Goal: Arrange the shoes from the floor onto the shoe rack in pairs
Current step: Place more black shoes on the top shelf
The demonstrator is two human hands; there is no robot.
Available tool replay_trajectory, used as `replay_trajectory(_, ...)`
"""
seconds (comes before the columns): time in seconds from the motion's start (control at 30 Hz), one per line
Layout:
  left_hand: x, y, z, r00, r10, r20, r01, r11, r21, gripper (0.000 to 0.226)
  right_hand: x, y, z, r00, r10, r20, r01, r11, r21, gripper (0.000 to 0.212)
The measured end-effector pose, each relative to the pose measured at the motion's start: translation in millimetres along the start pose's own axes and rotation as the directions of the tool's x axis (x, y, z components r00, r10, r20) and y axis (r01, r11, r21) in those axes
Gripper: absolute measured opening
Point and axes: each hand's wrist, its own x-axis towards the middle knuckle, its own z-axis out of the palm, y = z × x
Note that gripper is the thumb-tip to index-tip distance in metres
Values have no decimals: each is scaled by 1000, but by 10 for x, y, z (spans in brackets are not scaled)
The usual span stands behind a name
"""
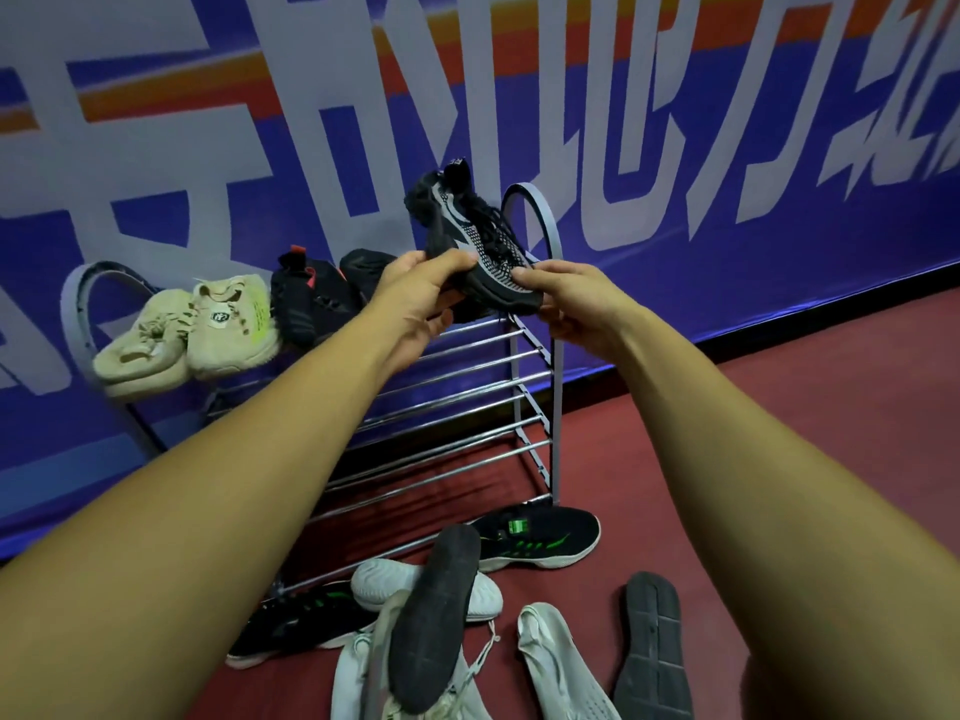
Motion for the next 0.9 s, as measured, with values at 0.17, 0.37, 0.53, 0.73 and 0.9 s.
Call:
replay_trajectory(0.17,151,-37,218,999,-35,-38,36,999,41,13,68,18,-13,971,-91,-221,84,996,-40,19)
replay_trajectory(0.37,267,-220,354,992,72,-103,-37,950,311,51,171,132,-92,907,-178,-382,138,982,-129,10)
replay_trajectory(0.53,278,-202,418,999,16,44,-33,907,420,59,289,182,-90,852,-219,-476,162,974,-158,17)
replay_trajectory(0.73,386,-321,540,1000,12,5,-13,980,200,38,451,292,-84,806,-200,-557,127,978,-166,16)
replay_trajectory(0.9,465,-379,579,998,21,-62,-8,979,202,56,535,345,-119,873,-120,-473,118,992,-35,28)
